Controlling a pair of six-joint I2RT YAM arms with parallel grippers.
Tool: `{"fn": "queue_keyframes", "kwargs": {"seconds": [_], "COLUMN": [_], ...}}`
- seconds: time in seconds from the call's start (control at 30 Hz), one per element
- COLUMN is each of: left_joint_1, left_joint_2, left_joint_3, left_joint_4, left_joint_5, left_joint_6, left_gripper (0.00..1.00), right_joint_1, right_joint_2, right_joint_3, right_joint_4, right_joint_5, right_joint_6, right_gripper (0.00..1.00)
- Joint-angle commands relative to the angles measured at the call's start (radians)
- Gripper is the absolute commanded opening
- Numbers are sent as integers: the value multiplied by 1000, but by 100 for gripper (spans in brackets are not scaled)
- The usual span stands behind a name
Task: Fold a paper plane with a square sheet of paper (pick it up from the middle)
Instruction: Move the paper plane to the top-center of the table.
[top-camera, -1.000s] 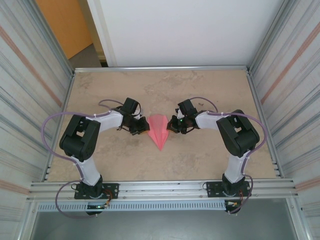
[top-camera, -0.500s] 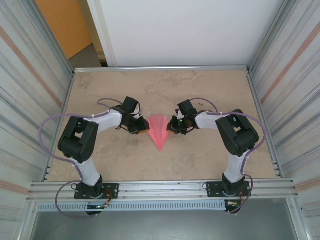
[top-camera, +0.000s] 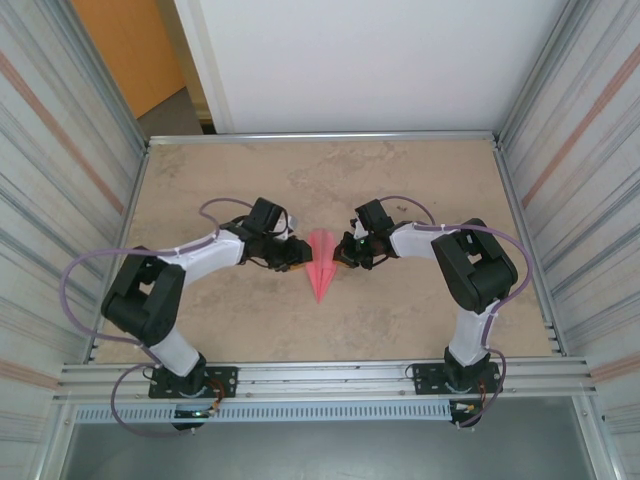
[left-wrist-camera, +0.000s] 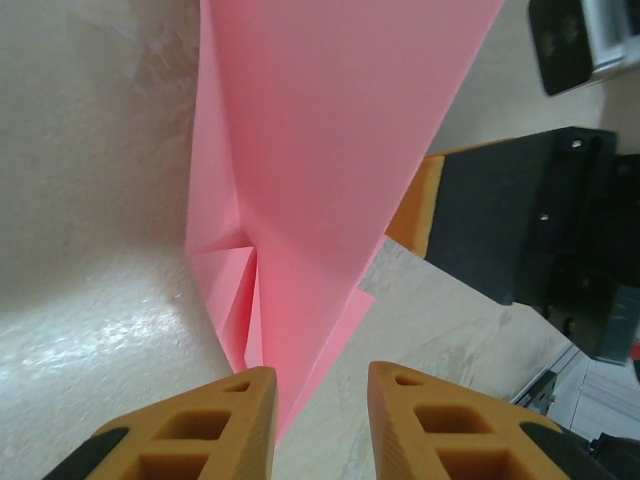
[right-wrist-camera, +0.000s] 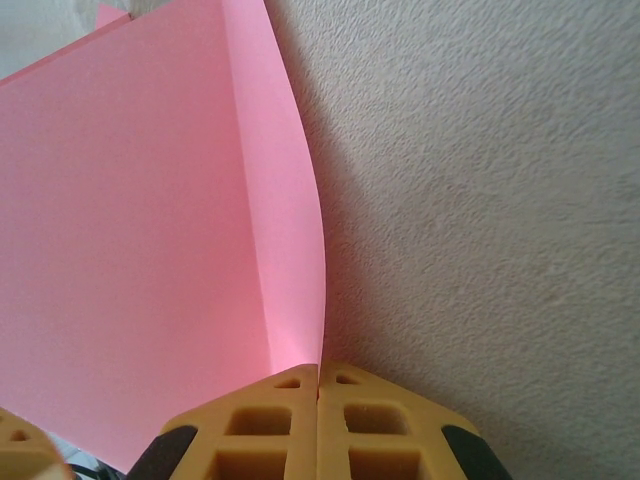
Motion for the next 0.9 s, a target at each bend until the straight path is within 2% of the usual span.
{"fn": "queue_keyframes", "kwargs": {"seconds": [0.0, 0.3, 0.5, 0.87], "left_joint_1": [-6, -13, -20, -86], "left_joint_2": [44, 81, 80, 74], "left_joint_3": [62, 73, 59, 33], "left_joint_4": [-22, -31, -39, -36], "left_joint_5": [8, -74, -71, -69], "left_joint_6": [24, 55, 61, 9], "left_gripper": [32, 36, 40, 43], "right_joint_1": [9, 7, 5, 2], "right_joint_2": [10, 9, 14, 12], "right_joint_3": [26, 26, 27, 31], "right_joint_4": [0, -1, -4, -4], "right_joint_5": [-20, -18, -18, -17], "right_joint_6": [22, 19, 19, 20], "right_gripper": [2, 2, 2, 2]}}
